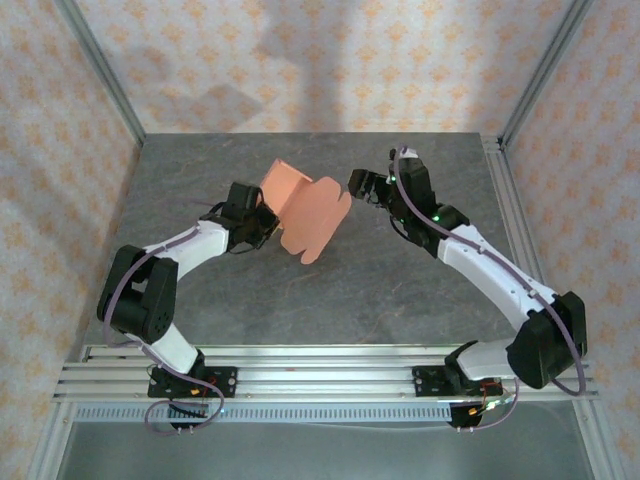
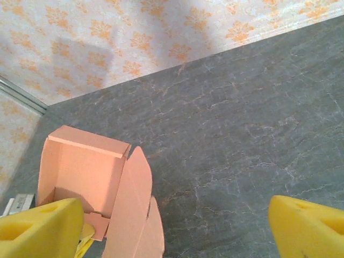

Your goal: Fold the paper box

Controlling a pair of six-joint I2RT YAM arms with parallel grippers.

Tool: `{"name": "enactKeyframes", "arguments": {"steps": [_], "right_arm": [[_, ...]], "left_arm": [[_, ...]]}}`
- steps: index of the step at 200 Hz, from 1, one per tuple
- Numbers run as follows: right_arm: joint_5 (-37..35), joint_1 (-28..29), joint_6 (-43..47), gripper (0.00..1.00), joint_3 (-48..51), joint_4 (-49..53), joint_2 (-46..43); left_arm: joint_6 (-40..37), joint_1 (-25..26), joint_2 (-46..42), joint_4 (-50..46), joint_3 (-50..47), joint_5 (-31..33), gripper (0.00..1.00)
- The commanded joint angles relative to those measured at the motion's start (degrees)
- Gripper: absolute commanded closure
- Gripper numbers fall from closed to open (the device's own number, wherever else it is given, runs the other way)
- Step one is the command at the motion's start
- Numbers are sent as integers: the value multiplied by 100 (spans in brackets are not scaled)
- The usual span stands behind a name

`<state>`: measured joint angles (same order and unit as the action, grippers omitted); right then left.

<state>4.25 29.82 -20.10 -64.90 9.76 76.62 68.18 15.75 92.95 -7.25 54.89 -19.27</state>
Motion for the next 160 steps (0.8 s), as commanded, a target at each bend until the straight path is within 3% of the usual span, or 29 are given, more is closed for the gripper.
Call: {"name": "enactKeyframes", "arguments": {"steps": [1,47,107,140,160], "right_arm": [[198,-3,8,11,141,-327,-113],[880,76,-723,12,904,-1394,-74],[626,719,-806,15,1105,-1885,537],[644,839,-840,26,1021,-2122,946],[691,882,-814,41,907,-2211,1152]], "left_arm": [[1035,-2,-251,-277,-43,-3,100],[2154,58,-158,514,-361,-402,100],[2695,218,72,878,-298,-635,100],[2847,252,107,1006,-306,-727,100],[2884,261,133,1036,-292,-750,100]]}}
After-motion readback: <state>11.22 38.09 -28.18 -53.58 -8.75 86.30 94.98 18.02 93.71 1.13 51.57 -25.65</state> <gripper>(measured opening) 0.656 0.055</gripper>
